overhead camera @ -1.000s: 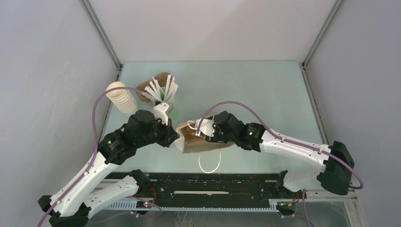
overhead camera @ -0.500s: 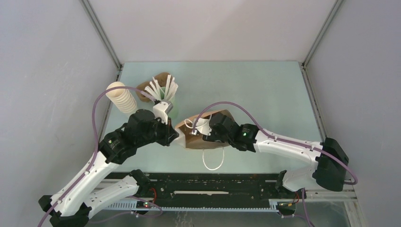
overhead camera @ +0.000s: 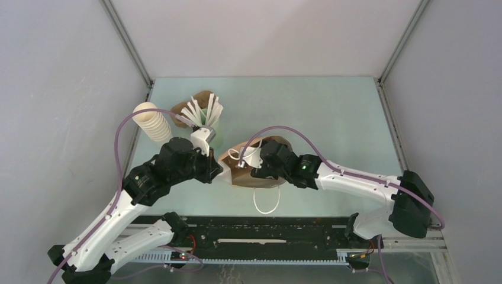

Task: Pack the takeout coffee

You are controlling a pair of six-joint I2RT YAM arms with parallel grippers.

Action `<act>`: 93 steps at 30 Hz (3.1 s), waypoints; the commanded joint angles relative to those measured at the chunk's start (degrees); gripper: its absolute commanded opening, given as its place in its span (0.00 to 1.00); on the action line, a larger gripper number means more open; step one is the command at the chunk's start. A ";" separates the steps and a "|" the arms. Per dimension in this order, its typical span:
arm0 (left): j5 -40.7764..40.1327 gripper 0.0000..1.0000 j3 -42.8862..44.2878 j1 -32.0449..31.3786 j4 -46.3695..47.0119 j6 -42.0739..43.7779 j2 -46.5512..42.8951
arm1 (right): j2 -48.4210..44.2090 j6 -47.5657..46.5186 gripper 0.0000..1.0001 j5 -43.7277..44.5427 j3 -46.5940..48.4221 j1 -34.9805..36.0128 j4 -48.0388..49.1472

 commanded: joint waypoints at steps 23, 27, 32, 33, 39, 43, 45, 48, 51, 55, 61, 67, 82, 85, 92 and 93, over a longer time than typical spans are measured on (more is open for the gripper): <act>0.44 0.00 4.99 1.11 -9.70 -5.56 3.90 | -9.94 10.03 0.97 -0.24 10.25 4.39 -19.77; 1.71 0.00 7.37 1.15 -10.29 -6.97 5.51 | -9.36 15.40 0.98 -2.65 13.16 5.30 -22.02; 3.60 0.00 11.29 1.16 -10.82 -8.71 7.93 | -7.23 18.45 0.96 -3.24 13.85 5.49 -21.60; 4.22 0.00 12.01 1.11 -10.71 -8.89 8.42 | -6.50 18.64 0.95 -3.17 13.85 5.51 -21.74; 5.95 0.00 18.09 1.18 -11.88 -8.97 10.97 | -3.33 18.91 0.95 -0.46 14.12 6.05 -20.68; 7.56 0.00 20.90 1.12 -14.17 -9.20 13.84 | -3.35 20.44 0.96 -0.82 16.01 6.58 -21.77; 8.00 0.00 22.23 1.17 -15.79 -9.66 15.63 | -3.39 21.21 0.96 -0.73 16.96 7.12 -22.96; 7.78 0.00 23.28 1.25 -17.44 -10.23 17.00 | -3.30 22.56 0.96 -0.17 18.79 7.96 -24.79; 8.03 0.00 23.75 1.73 -18.68 -10.78 18.06 | -3.17 24.41 0.96 -0.04 21.54 8.39 -26.56; 7.90 0.00 24.24 2.56 -19.79 -11.76 19.03 | -3.16 26.24 0.95 -0.89 25.34 8.39 -28.19; 5.83 0.07 27.38 4.36 -20.78 -12.55 20.08 | -3.52 28.32 0.96 -3.55 31.82 8.39 -30.09; 4.26 0.38 32.67 5.30 -23.08 -13.39 22.54 | -4.20 31.37 0.96 -3.32 39.68 8.48 -31.30; -15.88 0.85 47.33 6.92 -30.08 -12.39 19.84 | -12.77 38.79 1.00 10.06 37.14 2.69 -28.48; -23.30 0.86 44.92 9.40 -26.59 -10.68 18.30 | -14.85 41.55 1.00 10.64 35.74 0.93 -29.34; -18.69 0.84 36.45 27.21 -13.08 -5.32 23.88 | -19.58 45.45 1.00 7.29 34.13 -0.88 -33.40; -19.05 0.82 35.64 28.43 -11.74 -4.71 25.40 | -20.61 45.76 1.00 7.11 33.53 -0.98 -34.10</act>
